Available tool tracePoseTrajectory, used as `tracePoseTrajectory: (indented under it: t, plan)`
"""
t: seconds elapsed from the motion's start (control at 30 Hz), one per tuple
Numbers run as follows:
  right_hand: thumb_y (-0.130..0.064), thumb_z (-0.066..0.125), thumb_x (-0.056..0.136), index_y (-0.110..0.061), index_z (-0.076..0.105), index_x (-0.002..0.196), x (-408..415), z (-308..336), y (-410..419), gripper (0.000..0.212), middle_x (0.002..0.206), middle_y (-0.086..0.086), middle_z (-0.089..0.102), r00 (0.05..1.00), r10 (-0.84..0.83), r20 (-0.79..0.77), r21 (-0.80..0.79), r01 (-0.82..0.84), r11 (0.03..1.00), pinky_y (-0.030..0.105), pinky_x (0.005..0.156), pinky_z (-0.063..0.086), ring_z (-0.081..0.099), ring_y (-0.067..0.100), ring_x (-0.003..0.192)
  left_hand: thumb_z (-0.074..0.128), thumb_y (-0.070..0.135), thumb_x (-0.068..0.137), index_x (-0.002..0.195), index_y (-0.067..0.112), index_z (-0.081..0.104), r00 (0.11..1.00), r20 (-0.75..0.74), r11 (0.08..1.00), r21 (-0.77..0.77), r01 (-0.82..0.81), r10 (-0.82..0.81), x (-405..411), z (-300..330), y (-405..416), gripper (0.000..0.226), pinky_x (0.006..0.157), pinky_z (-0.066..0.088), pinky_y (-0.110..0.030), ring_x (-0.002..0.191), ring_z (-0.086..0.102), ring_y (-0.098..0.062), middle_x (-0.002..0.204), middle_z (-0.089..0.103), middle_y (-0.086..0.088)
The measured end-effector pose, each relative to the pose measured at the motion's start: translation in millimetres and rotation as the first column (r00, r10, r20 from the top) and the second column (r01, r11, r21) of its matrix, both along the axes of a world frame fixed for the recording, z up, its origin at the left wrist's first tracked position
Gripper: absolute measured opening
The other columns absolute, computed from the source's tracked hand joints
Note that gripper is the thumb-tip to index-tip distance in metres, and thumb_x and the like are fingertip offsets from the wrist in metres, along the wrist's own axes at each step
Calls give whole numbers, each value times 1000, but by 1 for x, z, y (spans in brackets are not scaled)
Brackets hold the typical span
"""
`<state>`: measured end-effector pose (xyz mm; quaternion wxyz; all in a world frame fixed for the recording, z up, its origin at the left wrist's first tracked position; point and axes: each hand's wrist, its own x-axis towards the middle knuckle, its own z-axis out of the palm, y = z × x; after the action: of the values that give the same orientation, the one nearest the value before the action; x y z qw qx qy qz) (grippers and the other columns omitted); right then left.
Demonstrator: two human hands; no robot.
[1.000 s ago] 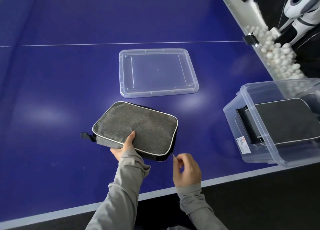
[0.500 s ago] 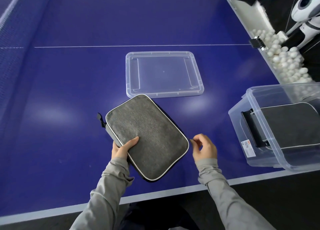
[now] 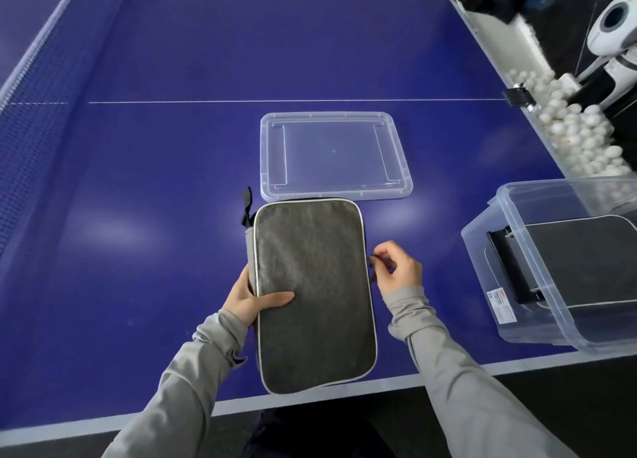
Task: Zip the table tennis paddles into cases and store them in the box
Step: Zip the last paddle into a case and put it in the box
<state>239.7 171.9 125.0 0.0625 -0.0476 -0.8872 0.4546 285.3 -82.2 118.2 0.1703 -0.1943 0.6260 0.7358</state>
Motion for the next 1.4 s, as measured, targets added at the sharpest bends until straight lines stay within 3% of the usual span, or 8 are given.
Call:
tracePoseTrajectory:
  t: [0.2, 0.37, 0.53, 0.73, 1.0, 1.2, 1.27, 1.4]
  plan:
    - [5, 60, 79, -11, 60, 78, -27, 19, 8, 16, 60, -7, 55, 995, -96, -4, -59, 95, 994, 38, 60, 55, 54, 25, 55, 88, 34, 33, 108, 37, 51, 956, -56, 943, -191, 273, -288, -6, 16, -7, 83, 75, 53, -17, 92, 66, -1, 96, 71, 16]
    - [1, 65, 78, -12, 58, 76, -33, 22, 17, 15, 65, 2, 59, 996, -53, 78, -8, 54, 999, 12, 57, 45, 54, 24, 58, 86, 39, 38, 121, 33, 47, 901, -62, 846, -374, 379, -430, -14, 33, -15, 91, 96, 48, -43, 108, 61, -17, 113, 65, 4]
    - [1, 66, 77, -15, 58, 74, -38, 32, 14, 19, 68, 2, 60, 992, -11, 125, -41, 16, 999, 1, 54, 39, 53, 2, 53, 84, 42, 42, 121, 42, 42, 855, -29, 741, -515, 431, -518, -22, 48, -24, 89, 98, 47, -40, 106, 60, -15, 113, 64, 7]
    - [3, 65, 73, -14, 60, 72, -41, 54, -7, 18, 63, -1, 60, 989, 137, 59, 15, -138, 990, 5, 57, 42, 55, 17, 57, 86, 33, 55, 131, 29, 42, 788, 51, 597, -623, 506, -614, -24, 56, -28, 88, 94, 49, -40, 101, 62, -21, 111, 66, 2]
    - [5, 63, 68, -10, 59, 70, -35, 80, -43, 15, 62, 2, 58, 965, 255, -57, 6, -255, 967, 27, 61, 48, 57, 26, 58, 85, 34, 59, 122, 27, 46, 645, 167, 345, -732, 588, -745, -32, 68, -24, 74, 86, 50, -32, 93, 64, -20, 103, 67, 3]
    - [7, 62, 64, -6, 59, 68, -28, 85, -58, 14, 56, -8, 52, 942, 313, -123, 27, -312, 950, 14, 55, 41, 50, 13, 50, 85, 35, 59, 123, 27, 46, 591, 209, 268, -742, 615, -779, -35, 68, -22, 76, 88, 51, -35, 96, 64, -21, 105, 67, 3]
    - [8, 61, 62, -7, 58, 68, -26, 86, -64, 16, 55, -9, 50, 918, 363, -161, 79, -355, 932, 5, 55, 35, 47, 9, 50, 85, 36, 58, 123, 28, 46, 584, 208, 266, -738, 620, -785, -36, 67, -21, 76, 88, 50, -33, 97, 63, -20, 106, 67, 4]
    - [6, 58, 63, -7, 55, 68, -23, 86, -70, 14, 59, -5, 48, 860, 465, -211, 154, -441, 884, 3, 52, 32, 44, 10, 56, 85, 35, 58, 122, 28, 47, 598, 180, 316, -712, 627, -781, -32, 63, -23, 75, 90, 51, -34, 97, 63, -17, 107, 66, 5]
